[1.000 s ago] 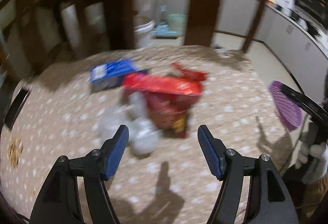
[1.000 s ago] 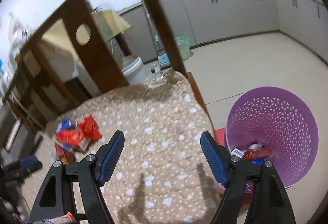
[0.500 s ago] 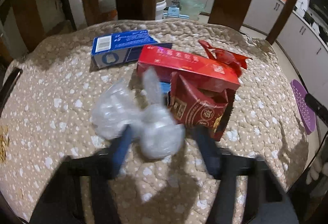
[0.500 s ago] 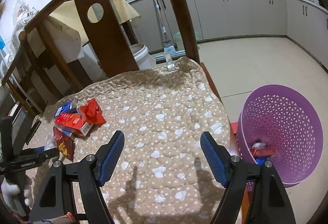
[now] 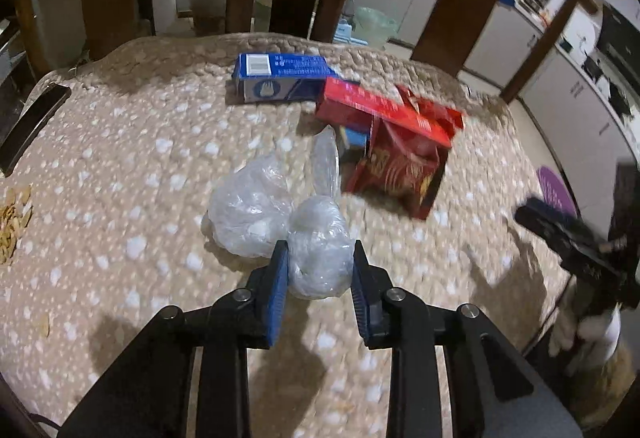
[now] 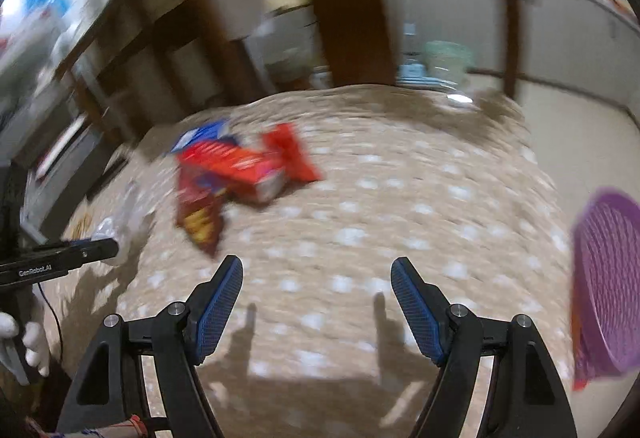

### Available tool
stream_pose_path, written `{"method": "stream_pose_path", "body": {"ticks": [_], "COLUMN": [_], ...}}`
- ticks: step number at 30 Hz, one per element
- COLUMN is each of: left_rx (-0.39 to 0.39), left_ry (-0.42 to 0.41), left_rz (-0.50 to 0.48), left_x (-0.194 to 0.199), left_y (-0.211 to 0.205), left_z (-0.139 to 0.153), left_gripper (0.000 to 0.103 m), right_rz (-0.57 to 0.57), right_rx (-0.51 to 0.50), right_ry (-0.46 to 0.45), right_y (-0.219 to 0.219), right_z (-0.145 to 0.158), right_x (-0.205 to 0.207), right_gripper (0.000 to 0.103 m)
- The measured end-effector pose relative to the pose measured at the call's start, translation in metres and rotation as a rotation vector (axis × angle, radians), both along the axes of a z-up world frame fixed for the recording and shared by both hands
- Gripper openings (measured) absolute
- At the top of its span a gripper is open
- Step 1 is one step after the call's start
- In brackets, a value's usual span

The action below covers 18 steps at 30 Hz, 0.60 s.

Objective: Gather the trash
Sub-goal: 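Grasp the clear plastic bag with the left tool while the right grasps the red snack bag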

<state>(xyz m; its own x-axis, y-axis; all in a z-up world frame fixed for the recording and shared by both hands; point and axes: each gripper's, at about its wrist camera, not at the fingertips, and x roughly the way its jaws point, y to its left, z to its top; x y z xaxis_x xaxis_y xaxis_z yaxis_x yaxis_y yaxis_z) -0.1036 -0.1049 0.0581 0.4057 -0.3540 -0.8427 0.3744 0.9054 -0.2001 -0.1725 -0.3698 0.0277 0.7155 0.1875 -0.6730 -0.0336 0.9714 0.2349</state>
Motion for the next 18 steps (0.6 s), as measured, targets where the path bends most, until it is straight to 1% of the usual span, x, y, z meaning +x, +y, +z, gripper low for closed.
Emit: {"method": "stream_pose_path", "body": {"ticks": [2,4,8,10,12,13,14,15,16,17,18], "left_rx": [0.037,0.051,0.034,0.027,0.015,0.0,-0.01,-0.019,-0.022,-0.029,-0.038], "left_ry": [-0.016,-0.017,0.001,-0.001,0.008,0.015,0.018,0.021,0.021,0.022,0.025], "left_rz": [-0.016,-0.021,-0.028,-0.028,-0.019,-0.012,-0.006,0.001,0.005,0.008,0.012], "left_x": [-0.007,-0.011,-0.014,-0.015,-0.014,-0.013,-0.012,-0.011,-0.011,-0.01,-0.009], "left_y": [0.003,0.008,0.021,0.028,0.036,0.041,0.044,0.048,0.05,0.052,0.054], "left_z": [-0.003,-0.008,-0.014,-0.017,-0.02,-0.022,-0.024,-0.025,-0.025,-0.026,-0.026], "left_gripper": [0.028,0.028,0.03,0.033,0.04,0.042,0.045,0.046,0.046,0.049,0.055], "right_rz": [0.06,0.105,0.159,0.172,0.18,0.185,0.19,0.189,0.197,0.199,0.194], "right_rx": [-0.024,-0.031,-0.035,-0.036,-0.035,-0.028,-0.02,-0.016,0.002,0.025,0.035], "right_ry": [-0.001,0.001,0.033,0.056,0.074,0.084,0.094,0.106,0.118,0.125,0.126], "right_y": [0.023,0.043,0.077,0.088,0.096,0.1,0.103,0.106,0.106,0.106,0.105], "right_z": [0.005,0.009,0.006,0.001,-0.002,-0.005,-0.007,-0.01,-0.011,-0.012,-0.012], "right_x": [0.015,0.032,0.068,0.082,0.088,0.09,0.092,0.093,0.093,0.092,0.089], "right_gripper": [0.081,0.081,0.081,0.081,0.08,0.077,0.064,0.045,0.044,0.042,0.04]}}
